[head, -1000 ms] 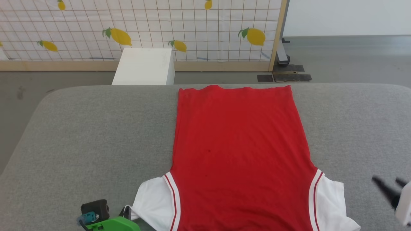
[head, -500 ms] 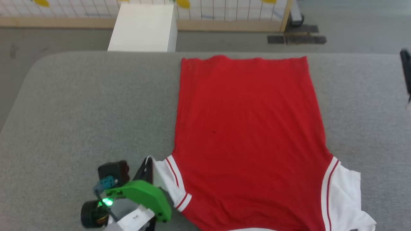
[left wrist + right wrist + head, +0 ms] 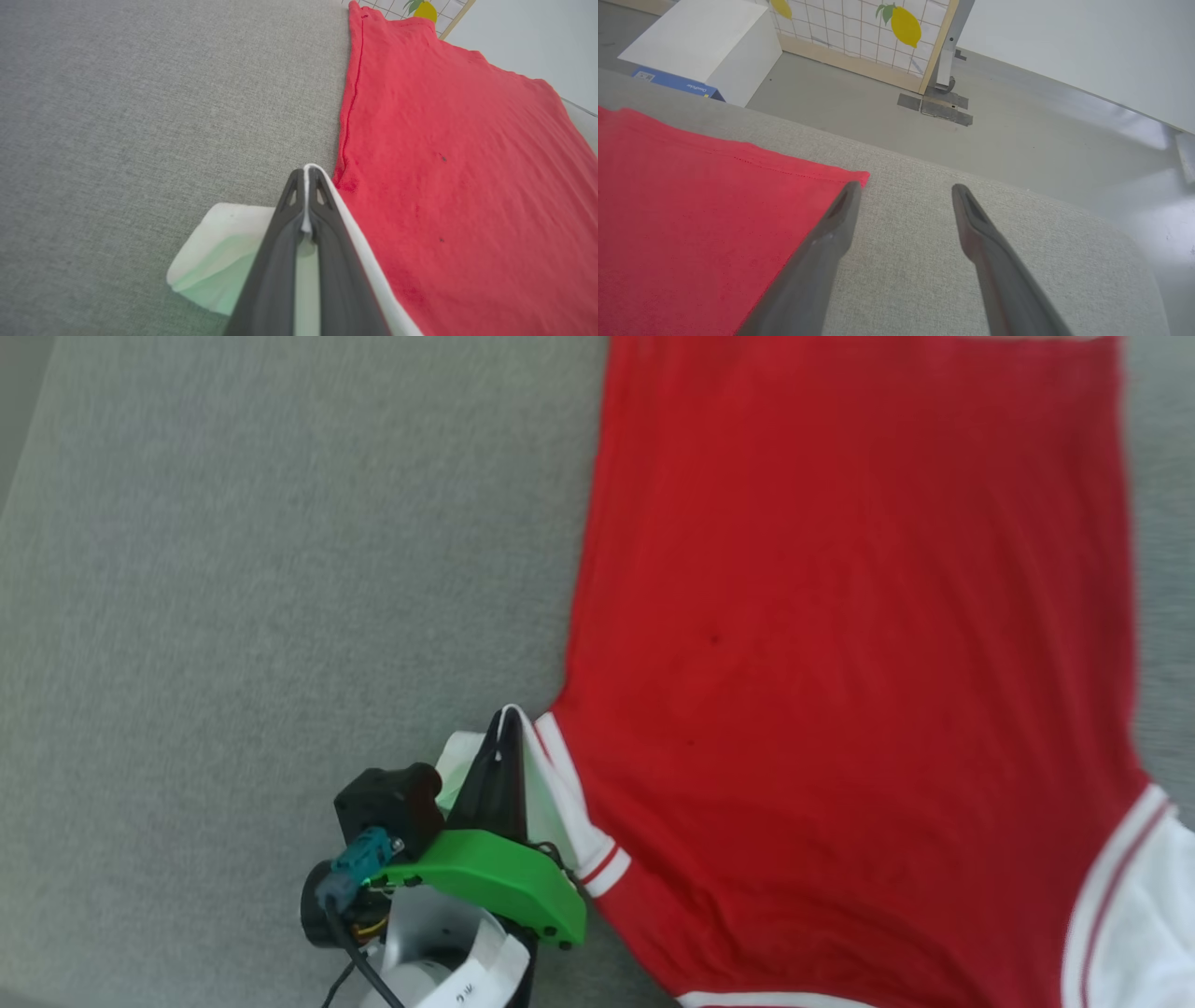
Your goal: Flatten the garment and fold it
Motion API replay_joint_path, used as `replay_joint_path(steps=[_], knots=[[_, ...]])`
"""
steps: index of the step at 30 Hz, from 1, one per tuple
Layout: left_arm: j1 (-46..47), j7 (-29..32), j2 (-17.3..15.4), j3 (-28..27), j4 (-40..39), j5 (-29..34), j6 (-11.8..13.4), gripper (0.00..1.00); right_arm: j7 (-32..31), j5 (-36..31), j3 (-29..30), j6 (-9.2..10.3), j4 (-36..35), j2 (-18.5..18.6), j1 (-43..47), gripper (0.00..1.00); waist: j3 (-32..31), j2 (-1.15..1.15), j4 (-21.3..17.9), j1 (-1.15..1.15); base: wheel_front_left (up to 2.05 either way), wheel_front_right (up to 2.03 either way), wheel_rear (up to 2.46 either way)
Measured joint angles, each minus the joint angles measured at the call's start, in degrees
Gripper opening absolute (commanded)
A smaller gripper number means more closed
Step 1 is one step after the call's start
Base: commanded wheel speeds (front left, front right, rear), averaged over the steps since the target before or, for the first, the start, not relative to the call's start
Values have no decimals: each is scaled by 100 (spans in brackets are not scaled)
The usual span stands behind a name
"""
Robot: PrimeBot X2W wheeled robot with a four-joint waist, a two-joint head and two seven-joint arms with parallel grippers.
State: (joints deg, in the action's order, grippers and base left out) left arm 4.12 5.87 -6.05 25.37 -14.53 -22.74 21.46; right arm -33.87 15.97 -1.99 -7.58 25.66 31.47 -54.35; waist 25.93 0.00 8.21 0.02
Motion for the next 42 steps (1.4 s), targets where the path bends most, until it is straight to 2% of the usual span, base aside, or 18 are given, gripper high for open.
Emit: replay_joint_path(steps=[4, 12, 17, 18, 19, 20, 25, 33, 37, 42], knots=[[-19, -94, 67, 126, -151, 1, 36, 0, -471, -38, -466, 0, 200, 344, -277, 100, 400, 0, 268, 0, 0, 0, 0], [-77, -193, 105, 240, -308, 8, 138, 0, -1282, 232, -1305, 2, 255, 776, -503, 100, 947, 0, 798, -1, 0, 0, 0], [-90, -190, 108, 283, -323, 19, 155, 0, -1622, 527, -1384, 3, 211, 1059, -674, 100, 1083, 0, 1008, -1, 0, 0, 0], [-90, -185, 108, 294, -324, 24, 156, 0, -1695, 593, -1347, 3, 225, 1071, -675, 65, 1089, 0, 1032, -1, 0, 0, 0], [-90, -180, 107, 298, -324, 24, 165, 0, -1731, 677, -1293, 3, 240, 1065, -677, 17, 1082, 0, 1041, -1, 0, 0, 0], [-89, -153, 107, 299, -324, 25, 178, 0, -1729, 731, -1248, 3, 249, 1054, -677, 0, 1073, 0, 1043, -1, 0, 0, 0], [-87, -82, 76, 274, -297, 25, 182, 0, -1533, 780, -1078, 1, 376, 812, -626, 0, 931, 0, 977, -1, 0, 0, 0], [-68, 116, -151, 58, -69, -65, 153, 0, -521, 937, -773, 1, 314, 568, -288, 0, 388, 0, 742, -1, 0, 0, 0], [-71, 245, -298, -60, 51, -146, 129, 0, -164, 1136, -760, 1, -86, 683, 213, 0, -2, 0, 544, -1, 0, 0, 0], [-153, 407, -430, -218, 226, -367, 81, 0, -8, 1389, -434, 0, -783, 904, 1451, 0, -517, 0, 193, -2, 0, 0, 0]])
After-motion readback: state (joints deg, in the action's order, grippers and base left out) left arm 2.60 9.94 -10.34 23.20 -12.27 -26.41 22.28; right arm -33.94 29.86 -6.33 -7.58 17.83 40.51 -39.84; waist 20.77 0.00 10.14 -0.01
